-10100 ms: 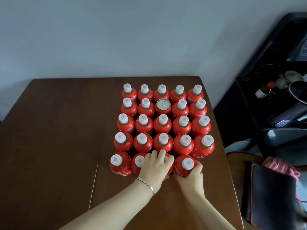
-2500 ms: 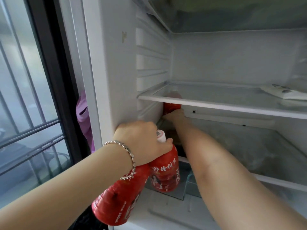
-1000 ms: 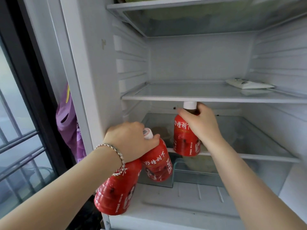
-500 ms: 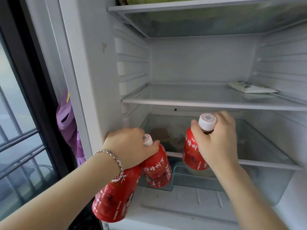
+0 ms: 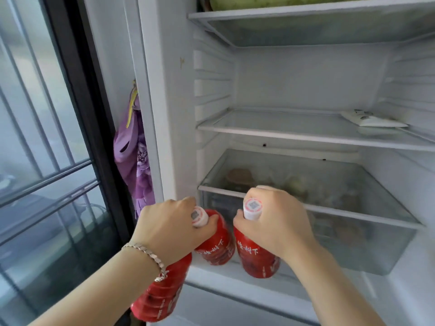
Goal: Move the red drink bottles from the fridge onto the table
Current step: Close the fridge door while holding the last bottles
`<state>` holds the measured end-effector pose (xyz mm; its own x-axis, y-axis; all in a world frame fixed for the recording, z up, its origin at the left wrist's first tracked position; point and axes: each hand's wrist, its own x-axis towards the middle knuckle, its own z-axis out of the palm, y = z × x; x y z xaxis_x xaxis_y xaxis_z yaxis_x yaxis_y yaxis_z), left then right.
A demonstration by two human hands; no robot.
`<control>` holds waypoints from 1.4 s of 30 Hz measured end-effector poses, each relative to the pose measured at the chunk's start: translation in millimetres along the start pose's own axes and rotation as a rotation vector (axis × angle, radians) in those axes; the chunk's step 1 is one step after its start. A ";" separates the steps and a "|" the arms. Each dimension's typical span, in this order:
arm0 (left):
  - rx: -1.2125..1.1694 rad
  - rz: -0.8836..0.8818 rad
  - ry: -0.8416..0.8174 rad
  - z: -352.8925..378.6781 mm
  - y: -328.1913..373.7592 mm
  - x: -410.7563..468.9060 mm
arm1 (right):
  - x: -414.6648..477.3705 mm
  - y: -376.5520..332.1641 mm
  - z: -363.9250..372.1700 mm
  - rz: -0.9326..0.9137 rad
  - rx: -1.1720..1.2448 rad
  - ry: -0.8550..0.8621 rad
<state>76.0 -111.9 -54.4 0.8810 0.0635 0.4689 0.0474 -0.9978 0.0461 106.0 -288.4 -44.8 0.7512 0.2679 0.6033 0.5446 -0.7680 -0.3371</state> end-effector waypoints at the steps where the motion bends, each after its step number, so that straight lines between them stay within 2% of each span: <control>1: 0.009 0.000 0.016 -4.3 -4.8 -11.4 | -10.2 -6.0 -0.5 0.025 -0.003 -0.006; 6: -0.035 0.043 -0.003 -23.2 -35.1 -82.4 | -77.4 -43.9 -9.1 0.089 -0.042 -0.128; 12: -0.087 0.147 -0.142 -33.8 -50.1 -174.4 | -175.8 -87.7 -42.9 0.263 -0.126 -0.254; 21: -0.170 0.277 -0.279 -64.4 5.2 -295.4 | -340.0 -115.6 -137.9 0.456 -0.370 -0.245; 25: -0.189 0.324 -0.264 -84.8 41.4 -344.9 | -406.1 -113.2 -200.6 0.472 -0.466 -0.223; 33: -0.229 0.275 -0.233 -130.7 130.6 -437.3 | -520.9 -93.2 -333.3 0.314 -0.612 -0.122; 39: -0.250 0.280 -0.197 -160.9 181.3 -481.8 | -565.8 -71.6 -404.3 0.360 -0.623 0.140; 42: -0.277 0.312 -0.187 -173.0 200.6 -493.2 | -583.0 -59.5 -422.4 0.493 -0.579 0.279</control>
<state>-430.5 -340.1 -123.8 0.9044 -0.2688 0.3315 -0.3388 -0.9245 0.1745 -521.9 -644.6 -71.1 0.6924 -0.2762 0.6666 -0.1616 -0.9597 -0.2298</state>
